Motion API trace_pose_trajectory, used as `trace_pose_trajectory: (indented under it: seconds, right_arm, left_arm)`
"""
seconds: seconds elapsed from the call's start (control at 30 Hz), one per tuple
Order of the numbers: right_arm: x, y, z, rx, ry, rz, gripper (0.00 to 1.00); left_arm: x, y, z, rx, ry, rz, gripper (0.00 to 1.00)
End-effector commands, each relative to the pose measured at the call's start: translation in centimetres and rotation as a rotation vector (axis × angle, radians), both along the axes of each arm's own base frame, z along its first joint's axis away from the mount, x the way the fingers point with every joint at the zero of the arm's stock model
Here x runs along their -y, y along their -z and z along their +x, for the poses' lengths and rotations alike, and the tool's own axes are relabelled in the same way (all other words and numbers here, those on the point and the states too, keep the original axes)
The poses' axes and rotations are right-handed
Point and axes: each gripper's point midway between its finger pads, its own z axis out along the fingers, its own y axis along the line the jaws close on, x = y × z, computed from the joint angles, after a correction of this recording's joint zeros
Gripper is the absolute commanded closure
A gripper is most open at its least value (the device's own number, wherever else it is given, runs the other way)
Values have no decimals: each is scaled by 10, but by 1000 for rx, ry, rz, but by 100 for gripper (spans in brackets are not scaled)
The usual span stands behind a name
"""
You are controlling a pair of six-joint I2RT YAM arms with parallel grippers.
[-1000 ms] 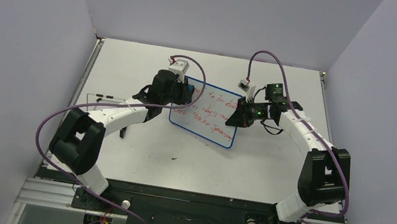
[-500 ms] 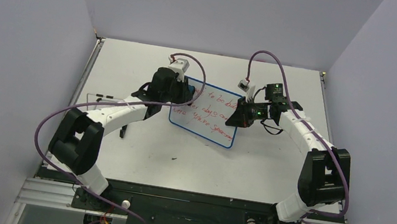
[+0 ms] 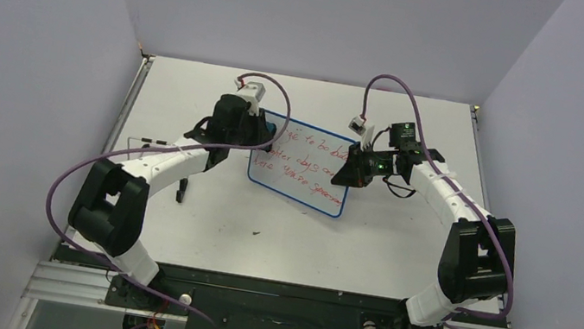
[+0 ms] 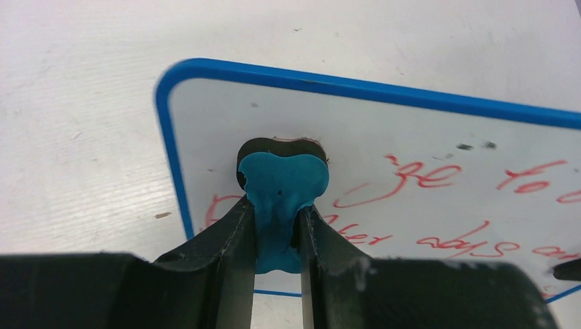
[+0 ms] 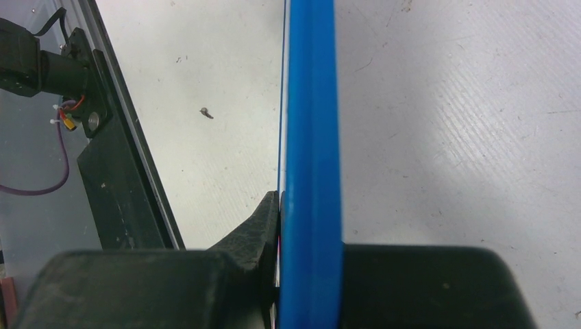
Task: Erase the whiteboard
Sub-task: Erase the whiteboard at the whiteboard stand.
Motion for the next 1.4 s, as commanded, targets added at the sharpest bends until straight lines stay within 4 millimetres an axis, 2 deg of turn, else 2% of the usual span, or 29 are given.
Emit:
trace_pose_trajectory:
  seconds: [0.0, 0.1, 0.17, 0.27, 0.43, 0.53, 0.6, 0.63, 0.73, 0.77, 0.87, 0.97, 1.07, 1.17, 1.23, 1.3, 1.37]
  right_arm:
    - [-14, -13, -15, 45, -99, 31, 100]
    - [-13, -13, -14, 46, -98, 31, 100]
    - [-14, -13, -15, 45, -100, 30, 100]
    - [-13, -12, -14, 43, -100, 31, 100]
    - [-14, -13, -15, 45, -101, 30, 100]
    - [-13, -13, -15, 46, -98, 30, 100]
    - [-13, -13, -15, 47, -99, 30, 100]
    - [-13, -13, -14, 48, -99, 30, 100]
    - [-14, -13, -15, 44, -102, 32, 100]
    - [-14, -13, -15, 45, -102, 32, 100]
    - [-14, -12, -15, 44, -102, 31, 100]
    - [-14, -13, -15, 46, -103, 32, 100]
    - [-14, -13, -15, 48, -103, 32, 100]
    - [-13, -13, -15, 47, -102, 31, 100]
    - [-13, -13, -15, 47, -103, 32, 100]
    - [-14, -12, -15, 46, -105, 32, 100]
    - [-14, -13, -15, 48, -105, 31, 100]
  left_arm:
    - [-8, -16, 16, -14, -85, -87, 100]
    - [6, -31, 12, 64, 7, -88, 100]
    - [19, -33, 2, 106, 98, -57, 100]
    - [35, -29, -10, 119, 183, -28, 100]
    - [49, -20, -20, 138, 250, 19, 100]
    - [43, -12, -16, 118, 225, 69, 100]
    - [30, -9, -9, 86, 164, 69, 100]
    - [20, -10, -4, 56, 114, 29, 100]
    - [11, -18, 3, -10, 43, -80, 100]
    - [13, -25, 5, -4, 43, -85, 100]
    - [26, -25, -4, 6, 72, -1, 100]
    - [27, -26, -3, 67, 67, 90, 100]
    - [27, -15, -4, 80, 100, 165, 100]
    - [34, -4, -13, 59, 174, 172, 100]
    - [33, -4, -14, 46, 171, 136, 100]
    - [34, -8, -13, 22, 174, 23, 100]
    - [28, -22, -3, -7, 133, -167, 100]
